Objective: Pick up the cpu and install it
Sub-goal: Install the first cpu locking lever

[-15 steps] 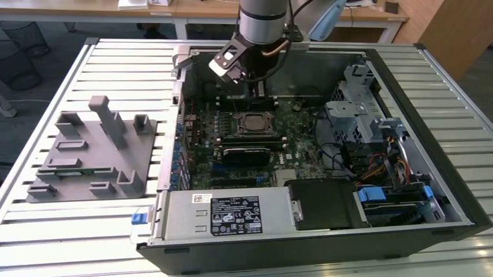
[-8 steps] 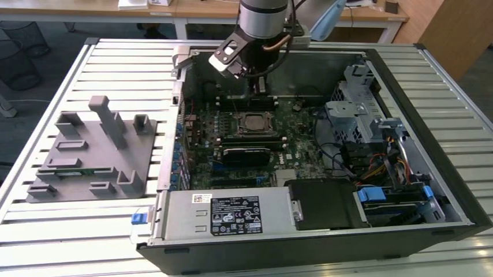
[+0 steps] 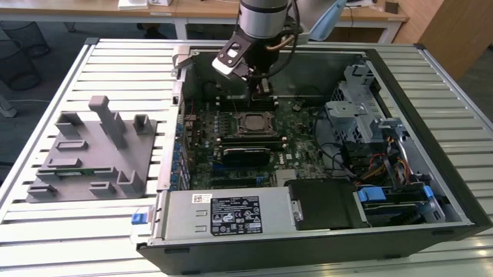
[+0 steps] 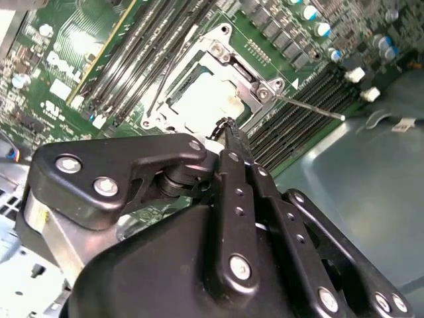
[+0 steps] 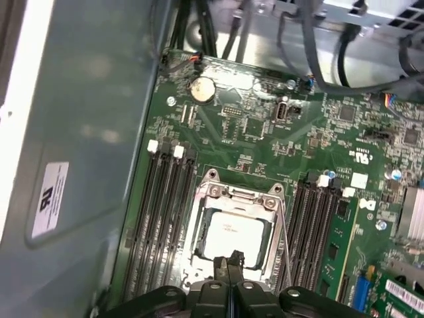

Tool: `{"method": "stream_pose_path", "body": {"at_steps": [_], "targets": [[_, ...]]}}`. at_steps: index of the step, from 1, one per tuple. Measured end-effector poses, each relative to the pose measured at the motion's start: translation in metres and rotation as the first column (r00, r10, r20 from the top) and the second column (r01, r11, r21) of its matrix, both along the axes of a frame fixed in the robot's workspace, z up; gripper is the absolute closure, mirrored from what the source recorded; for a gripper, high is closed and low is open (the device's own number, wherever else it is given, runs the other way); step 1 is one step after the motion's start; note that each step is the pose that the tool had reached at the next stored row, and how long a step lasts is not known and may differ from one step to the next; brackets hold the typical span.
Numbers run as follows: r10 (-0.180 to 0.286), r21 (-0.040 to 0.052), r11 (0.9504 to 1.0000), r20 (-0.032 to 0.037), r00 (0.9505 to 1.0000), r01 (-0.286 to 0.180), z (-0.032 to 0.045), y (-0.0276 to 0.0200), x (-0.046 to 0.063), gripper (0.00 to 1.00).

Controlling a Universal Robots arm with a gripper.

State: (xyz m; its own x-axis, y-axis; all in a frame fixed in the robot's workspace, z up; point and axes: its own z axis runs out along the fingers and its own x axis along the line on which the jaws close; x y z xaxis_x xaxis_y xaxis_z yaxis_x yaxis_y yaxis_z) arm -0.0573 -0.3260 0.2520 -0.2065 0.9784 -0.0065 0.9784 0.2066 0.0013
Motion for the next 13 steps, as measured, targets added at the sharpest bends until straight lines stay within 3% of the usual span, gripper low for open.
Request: {"method": "stream_pose_path", "body": {"at_steps": [8, 13], "targets": [[0.059, -0.0037, 0.9983, -0.0008, 0.9983, -0.059, -0.0005, 0.0000, -0.0030, 0.89], [0.149, -0.0035, 0.9888, -0.0017, 0.9888, -0.149, -0.0012, 0.0000, -0.0031, 0.89]]}}
